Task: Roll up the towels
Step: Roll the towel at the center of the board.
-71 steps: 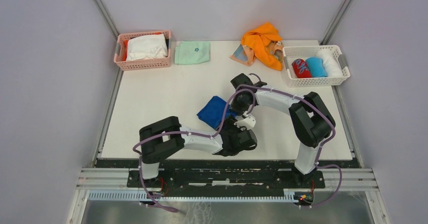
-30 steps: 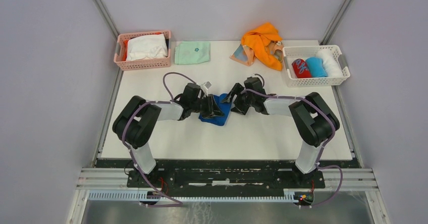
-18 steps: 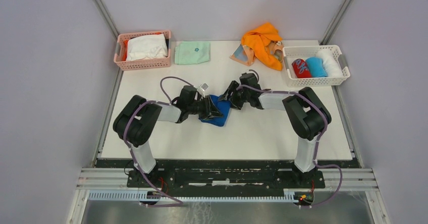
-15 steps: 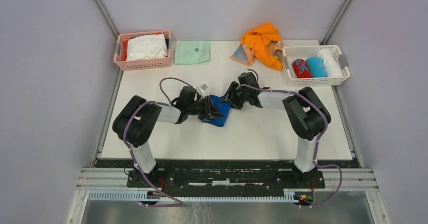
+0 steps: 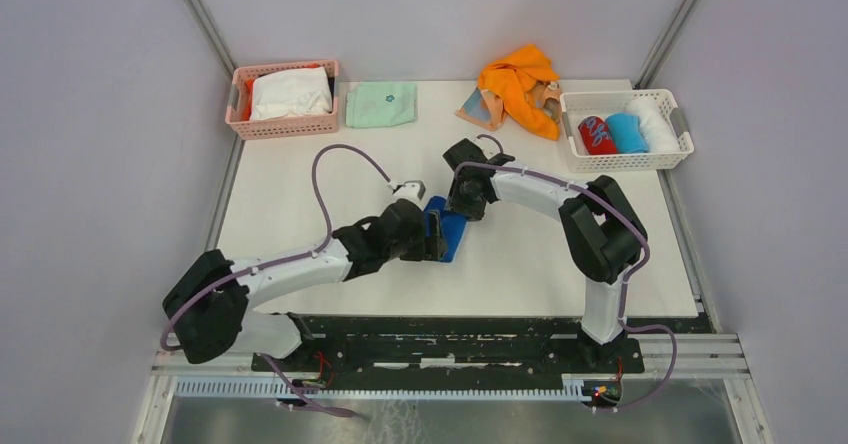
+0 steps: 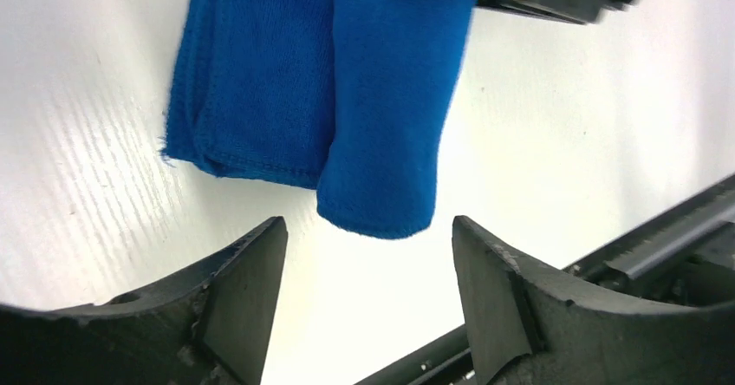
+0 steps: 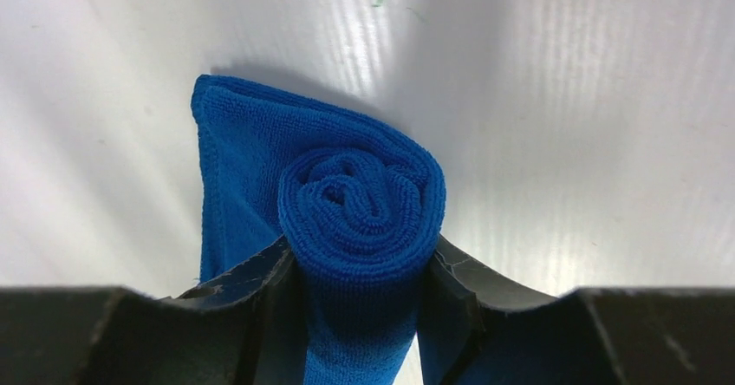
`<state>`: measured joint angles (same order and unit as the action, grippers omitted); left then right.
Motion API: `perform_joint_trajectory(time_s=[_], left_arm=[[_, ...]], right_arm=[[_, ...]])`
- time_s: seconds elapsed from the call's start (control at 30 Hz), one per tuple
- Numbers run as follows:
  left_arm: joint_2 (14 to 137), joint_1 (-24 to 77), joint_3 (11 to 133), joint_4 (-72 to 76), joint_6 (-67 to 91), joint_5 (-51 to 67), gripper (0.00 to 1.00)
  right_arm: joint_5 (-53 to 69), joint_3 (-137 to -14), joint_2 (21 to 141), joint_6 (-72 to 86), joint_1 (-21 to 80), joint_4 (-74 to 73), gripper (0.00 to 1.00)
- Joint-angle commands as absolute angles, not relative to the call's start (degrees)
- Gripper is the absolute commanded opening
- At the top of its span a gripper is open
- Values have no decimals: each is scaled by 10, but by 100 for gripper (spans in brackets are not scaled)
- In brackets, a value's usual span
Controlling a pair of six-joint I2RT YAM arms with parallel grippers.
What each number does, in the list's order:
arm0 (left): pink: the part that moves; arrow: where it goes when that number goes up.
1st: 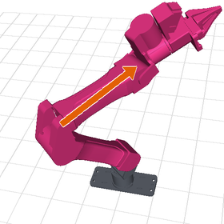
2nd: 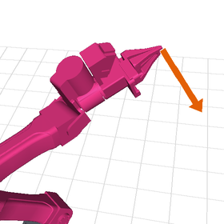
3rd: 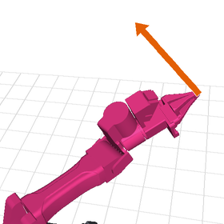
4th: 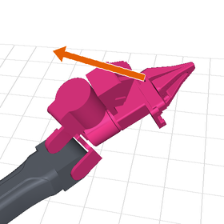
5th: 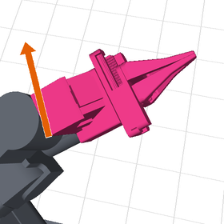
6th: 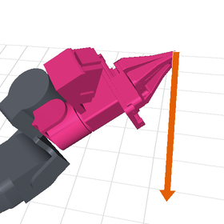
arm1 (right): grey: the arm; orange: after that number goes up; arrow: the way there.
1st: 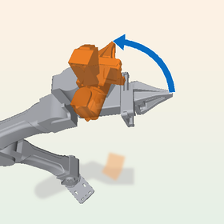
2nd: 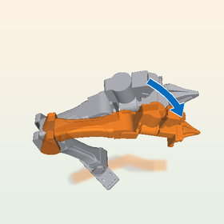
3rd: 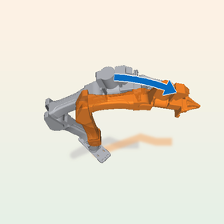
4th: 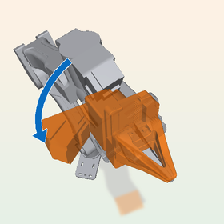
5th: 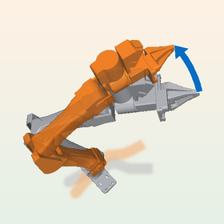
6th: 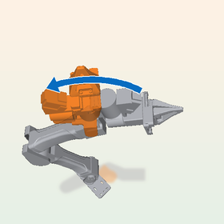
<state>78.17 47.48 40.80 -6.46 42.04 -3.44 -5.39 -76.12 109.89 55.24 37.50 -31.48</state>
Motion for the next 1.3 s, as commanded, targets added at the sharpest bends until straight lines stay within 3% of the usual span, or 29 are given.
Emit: perform_joint_trajectory(time_s=[0.0, 0.27, 0.53, 0.77, 0.93, 1.03, 1.27], left_arm=[[749, 576, 457, -139, 363, -320, 78], [848, 736, 527, -81, 254, -558, 79], [976, 758, 572, 4, 134, -583, 78], [1075, 757, 590, 3, 129, -596, 78], [1102, 733, 588, -29, 176, -580, 68], [1082, 714, 569, -32, 197, -547, 58], [966, 648, 490, 13, 237, -343, 33]], right_arm=[[-100, -789, 1109, 565, 380, -388, 48], [-89, -787, 1114, 579, 381, -393, 48], [-76, -788, 1115, 579, 381, -393, 48], [-64, -784, 1110, 574, 380, -384, 49], [-40, -761, 1095, 573, 378, -353, 49], [-24, -745, 1079, 573, 375, -328, 50], [34, -693, 1014, 551, 350, -223, 65]])
